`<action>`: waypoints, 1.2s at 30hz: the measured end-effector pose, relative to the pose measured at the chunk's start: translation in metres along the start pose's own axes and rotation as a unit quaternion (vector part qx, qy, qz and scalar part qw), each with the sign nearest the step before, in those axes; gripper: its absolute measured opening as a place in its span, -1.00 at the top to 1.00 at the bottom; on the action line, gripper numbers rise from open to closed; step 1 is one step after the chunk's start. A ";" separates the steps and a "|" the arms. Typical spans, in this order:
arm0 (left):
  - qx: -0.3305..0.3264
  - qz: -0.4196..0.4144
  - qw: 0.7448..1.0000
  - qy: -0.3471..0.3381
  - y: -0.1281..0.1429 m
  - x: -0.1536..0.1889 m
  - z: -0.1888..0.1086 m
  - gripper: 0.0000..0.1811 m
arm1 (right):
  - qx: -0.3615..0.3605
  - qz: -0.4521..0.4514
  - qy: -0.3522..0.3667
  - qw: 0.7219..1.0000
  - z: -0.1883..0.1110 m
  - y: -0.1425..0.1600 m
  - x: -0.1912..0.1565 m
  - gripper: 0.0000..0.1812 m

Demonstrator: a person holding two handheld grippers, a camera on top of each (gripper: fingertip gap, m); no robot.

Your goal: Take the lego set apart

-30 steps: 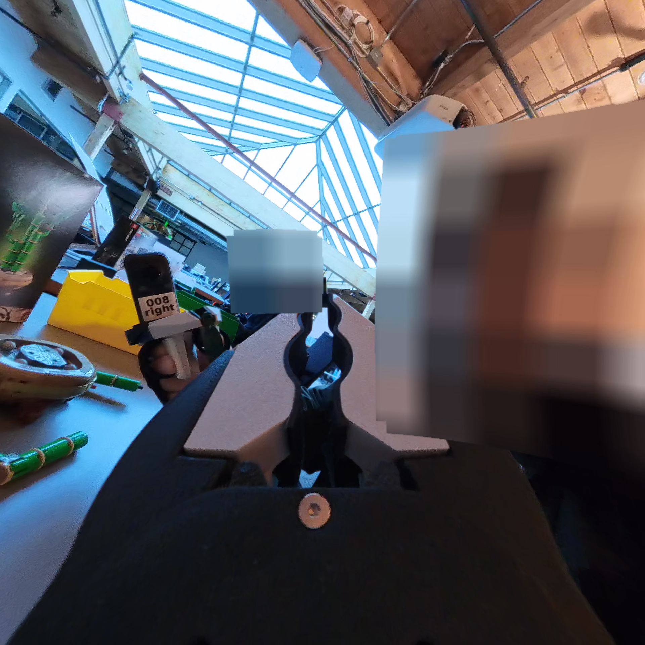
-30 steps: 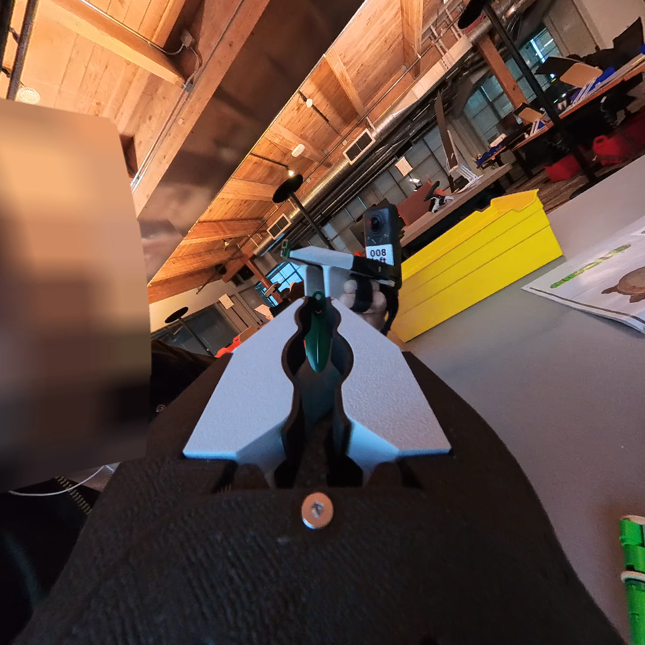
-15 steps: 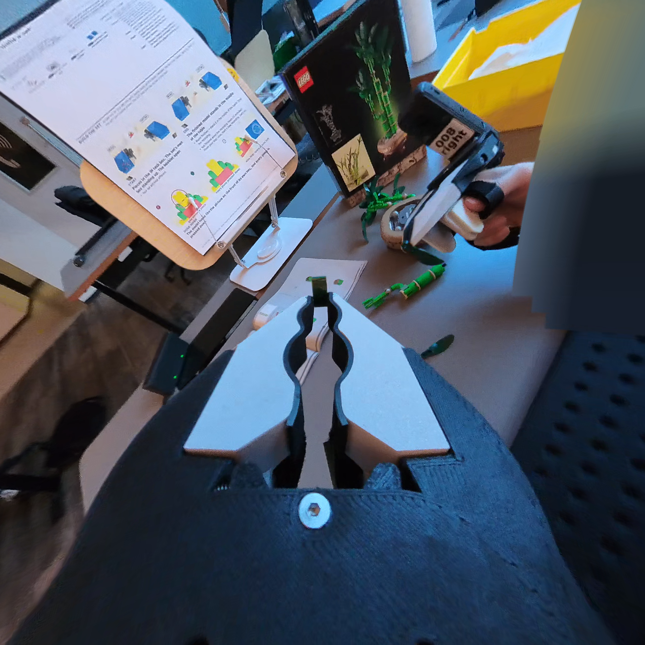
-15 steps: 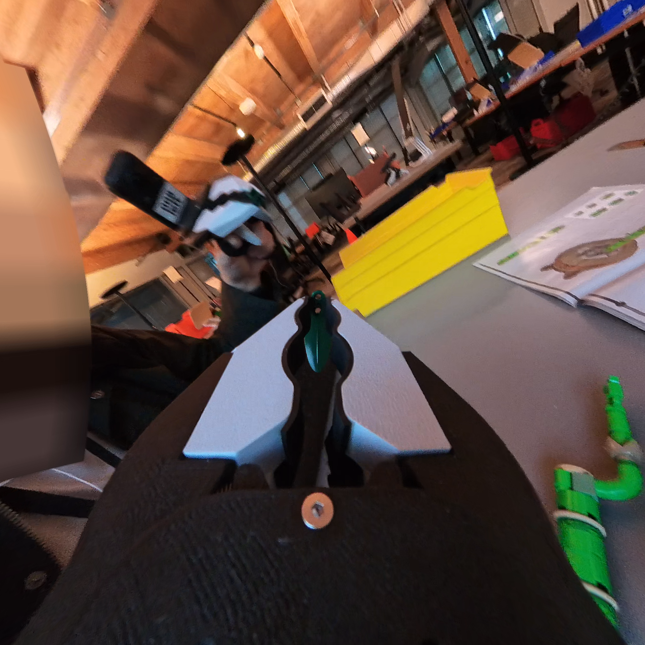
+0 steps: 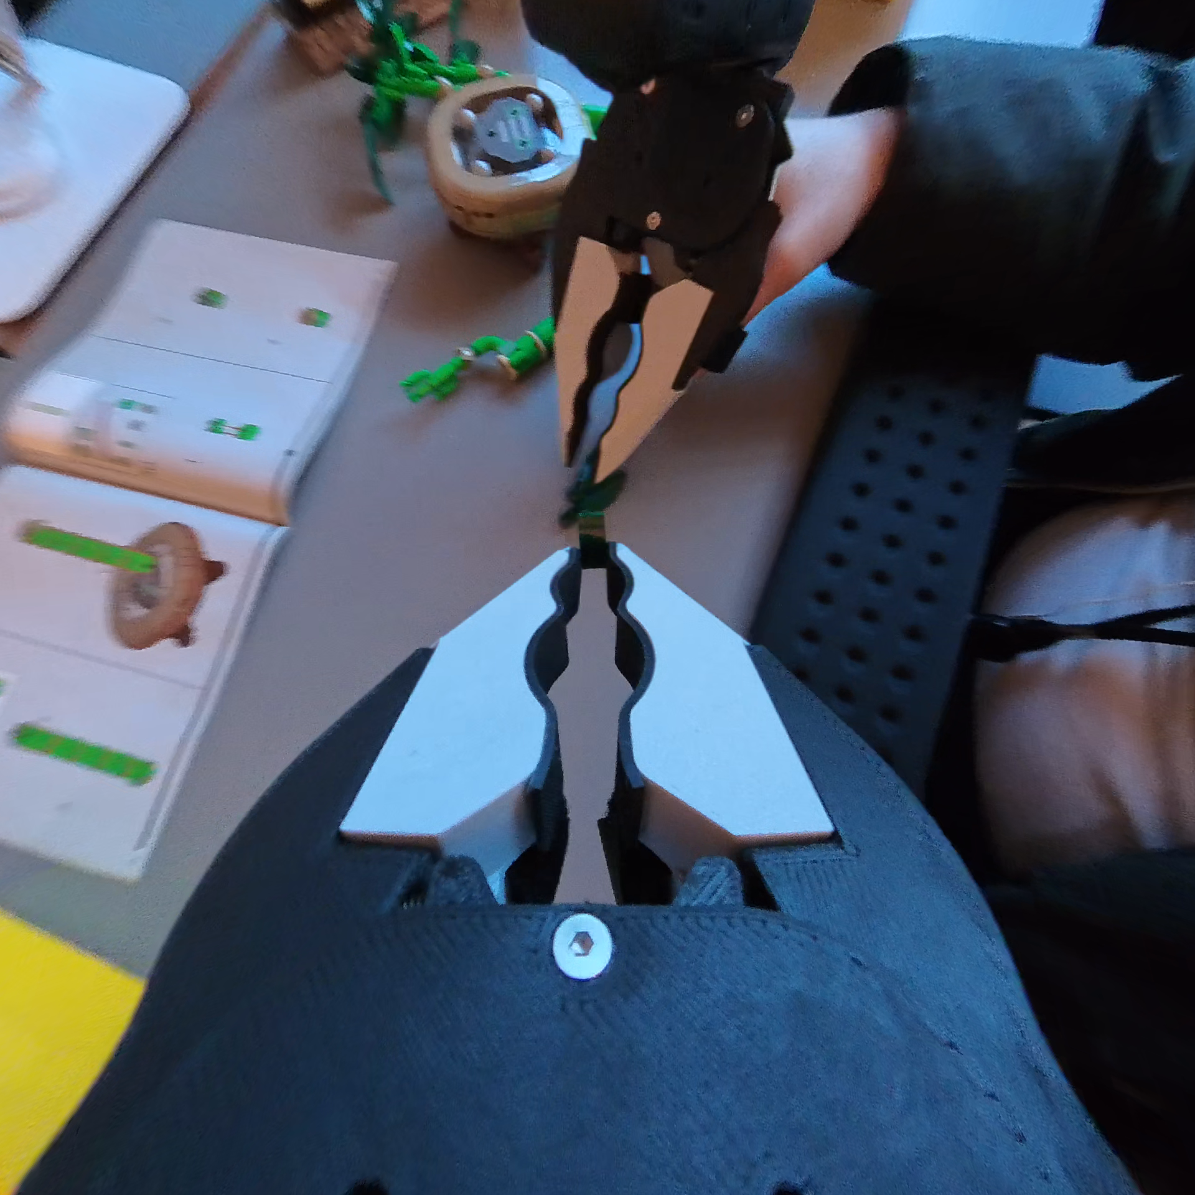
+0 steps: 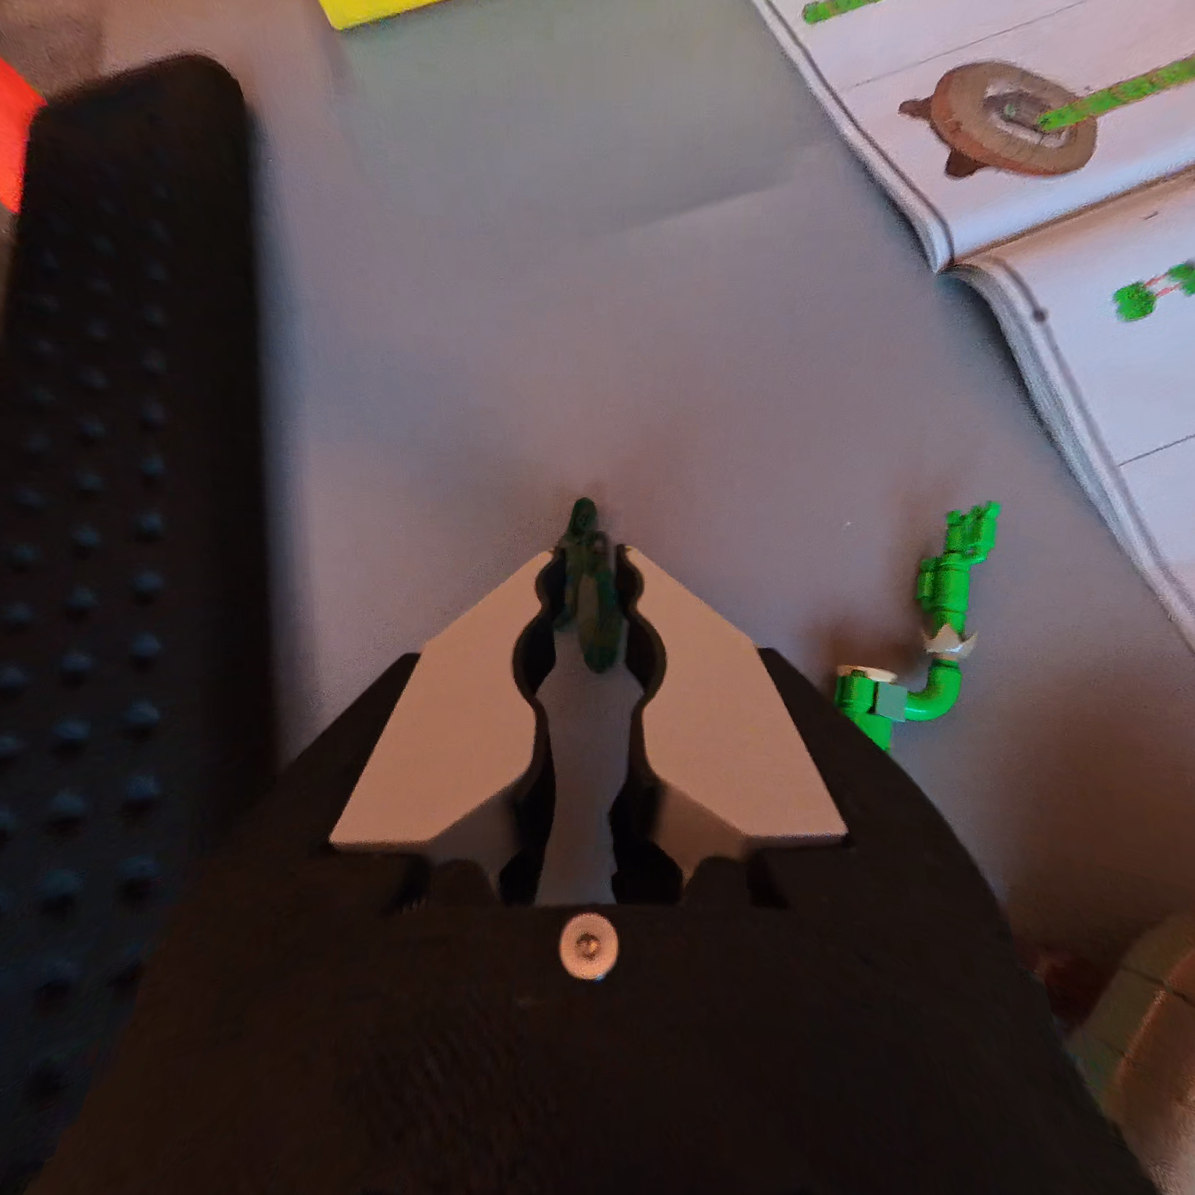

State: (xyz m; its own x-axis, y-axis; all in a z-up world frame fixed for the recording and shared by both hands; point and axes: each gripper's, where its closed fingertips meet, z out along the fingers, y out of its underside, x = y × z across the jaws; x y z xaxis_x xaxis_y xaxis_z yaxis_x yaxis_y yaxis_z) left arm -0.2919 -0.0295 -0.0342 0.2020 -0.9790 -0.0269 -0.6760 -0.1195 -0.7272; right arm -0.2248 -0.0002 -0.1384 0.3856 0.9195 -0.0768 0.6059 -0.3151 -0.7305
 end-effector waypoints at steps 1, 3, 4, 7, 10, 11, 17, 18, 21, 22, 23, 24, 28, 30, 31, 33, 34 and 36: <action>0.000 -0.016 0.999 0.031 0.000 0.004 0.001 0.93 | 0.011 -0.026 0.009 1.000 -0.002 -0.006 -0.002 0.73; -0.008 -0.054 0.994 0.091 0.002 0.012 0.003 0.93 | 0.108 -0.129 0.007 0.986 -0.019 -0.045 -0.030 0.69; -0.012 -0.071 0.990 0.121 0.003 0.017 0.003 0.93 | 0.179 -0.187 0.018 0.966 -0.035 -0.070 -0.049 0.70; -0.034 -0.105 0.976 0.187 0.008 0.029 0.005 0.93 | 0.301 -0.324 0.100 0.891 -0.071 -0.104 -0.083 0.76; -0.056 -0.103 0.972 0.206 0.012 0.036 0.008 0.93 | 0.260 -0.377 0.112 0.882 -0.060 -0.093 -0.089 0.81; -0.064 -0.099 0.970 0.212 0.014 0.039 0.009 0.93 | 0.251 -0.384 0.110 0.882 -0.056 -0.090 -0.090 0.81; -0.093 -0.081 0.966 0.229 0.017 0.050 0.014 0.93 | 0.206 -0.423 0.106 0.876 -0.039 -0.078 -0.095 0.82; -0.096 -0.081 0.964 0.234 0.017 0.051 0.015 0.93 | 0.205 -0.426 0.100 0.876 -0.038 -0.078 -0.098 0.84; -0.101 -0.075 0.963 0.238 0.018 0.053 0.016 0.93 | 0.187 -0.436 0.110 0.874 -0.032 -0.074 -0.096 0.94; -0.104 -0.073 0.962 0.240 0.019 0.054 0.016 0.93 | 0.187 -0.439 0.112 0.872 -0.032 -0.074 -0.096 0.97; -0.106 -0.074 0.962 0.241 0.019 0.054 0.016 0.93 | 0.186 -0.440 0.112 0.871 -0.032 -0.074 -0.097 0.97; -0.105 -0.077 0.961 0.243 0.019 0.054 0.016 0.93 | 0.186 -0.440 0.111 0.872 -0.031 -0.074 -0.097 0.97; -0.063 -0.121 0.958 0.254 0.007 0.047 0.013 0.92 | 0.200 -0.416 0.107 0.881 -0.036 -0.077 -0.091 0.99; -0.016 -0.143 0.960 0.241 -0.005 0.035 0.009 0.67 | 0.220 -0.388 0.112 0.888 -0.042 -0.082 -0.083 0.99; 0.010 -0.150 0.962 0.230 -0.012 0.027 0.005 0.58 | 0.232 -0.369 0.117 0.892 -0.046 -0.085 -0.078 0.99; 0.078 -0.155 0.966 0.192 -0.025 0.007 -0.007 0.47 | 0.275 -0.314 0.128 0.900 -0.061 -0.096 -0.064 0.99; 0.118 -0.155 0.967 0.166 -0.032 -0.004 -0.015 0.44 | 0.306 -0.280 0.131 0.901 -0.072 -0.102 -0.058 0.99; 0.193 -0.148 0.963 0.119 -0.042 -0.020 -0.032 0.44 | 0.383 -0.203 0.111 0.894 -0.100 -0.115 -0.048 0.98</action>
State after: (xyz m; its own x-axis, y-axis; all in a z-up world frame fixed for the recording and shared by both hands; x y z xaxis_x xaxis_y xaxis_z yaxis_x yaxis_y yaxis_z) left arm -0.2903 -0.0099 0.0182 0.1459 -0.9274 0.3446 -0.2918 -0.3731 -0.8807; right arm -0.2433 -0.0319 0.0167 0.4221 0.8251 0.3755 0.1056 0.3666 -0.9244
